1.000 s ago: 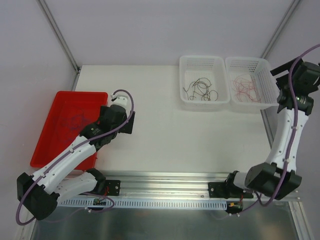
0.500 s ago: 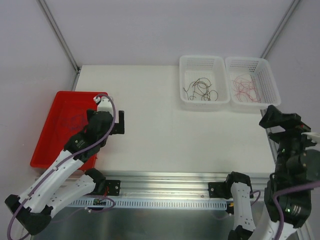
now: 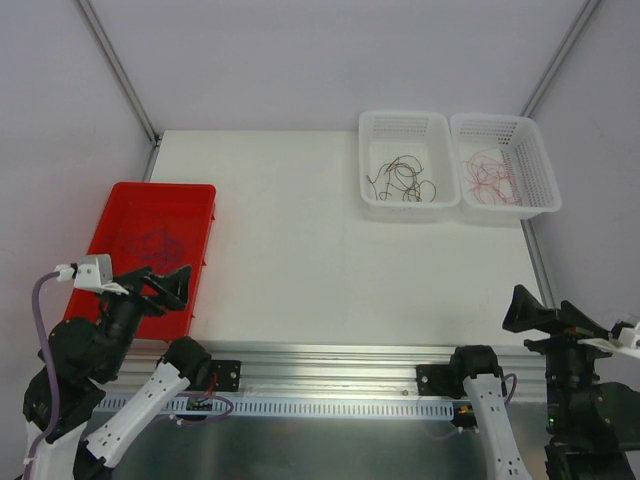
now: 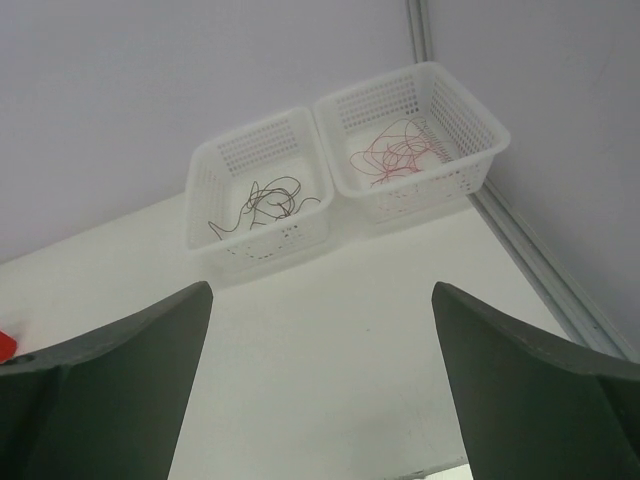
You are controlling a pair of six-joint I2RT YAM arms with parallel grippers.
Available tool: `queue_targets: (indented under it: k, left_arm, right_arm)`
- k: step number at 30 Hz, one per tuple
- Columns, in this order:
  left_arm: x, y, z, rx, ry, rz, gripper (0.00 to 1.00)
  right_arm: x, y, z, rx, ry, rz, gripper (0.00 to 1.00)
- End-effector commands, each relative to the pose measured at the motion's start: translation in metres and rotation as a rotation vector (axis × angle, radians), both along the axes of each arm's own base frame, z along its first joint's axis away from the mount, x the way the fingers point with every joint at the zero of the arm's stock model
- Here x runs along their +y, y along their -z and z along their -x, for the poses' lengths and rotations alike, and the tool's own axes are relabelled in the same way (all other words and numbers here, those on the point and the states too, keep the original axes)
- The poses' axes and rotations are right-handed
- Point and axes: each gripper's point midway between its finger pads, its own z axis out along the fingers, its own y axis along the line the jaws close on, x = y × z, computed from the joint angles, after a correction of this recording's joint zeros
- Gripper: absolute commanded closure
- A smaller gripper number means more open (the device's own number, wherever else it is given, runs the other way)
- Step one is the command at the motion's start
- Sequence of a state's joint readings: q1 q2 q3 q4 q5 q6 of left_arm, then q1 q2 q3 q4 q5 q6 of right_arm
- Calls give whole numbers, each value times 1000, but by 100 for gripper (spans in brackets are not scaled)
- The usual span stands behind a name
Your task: Untangle the cables
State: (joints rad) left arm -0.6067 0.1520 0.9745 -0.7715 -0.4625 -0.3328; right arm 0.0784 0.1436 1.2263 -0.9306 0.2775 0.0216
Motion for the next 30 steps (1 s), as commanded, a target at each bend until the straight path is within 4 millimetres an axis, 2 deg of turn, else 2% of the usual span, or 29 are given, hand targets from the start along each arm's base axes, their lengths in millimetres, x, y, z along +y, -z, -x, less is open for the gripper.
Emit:
queue_targets:
  k: [1, 4, 10, 14, 30]
  left_arm:
    - [4, 8, 23, 11, 50, 25, 1]
    - [7, 8, 38, -15, 76, 68, 1]
    - [23, 23, 56, -47, 45, 156, 1]
    - [36, 27, 63, -61, -5, 207, 1]
    - [43, 34, 69, -27, -32, 235, 1]
  right_arm:
    - [-13, 19, 21, 20, 34, 69, 3]
    - [-15, 30, 38, -9, 26, 93, 3]
    - [-16, 46, 53, -12, 22, 108, 3]
    - [-16, 53, 53, 2, 24, 98, 3]
    - [-7, 57, 40, 5, -20, 87, 3]
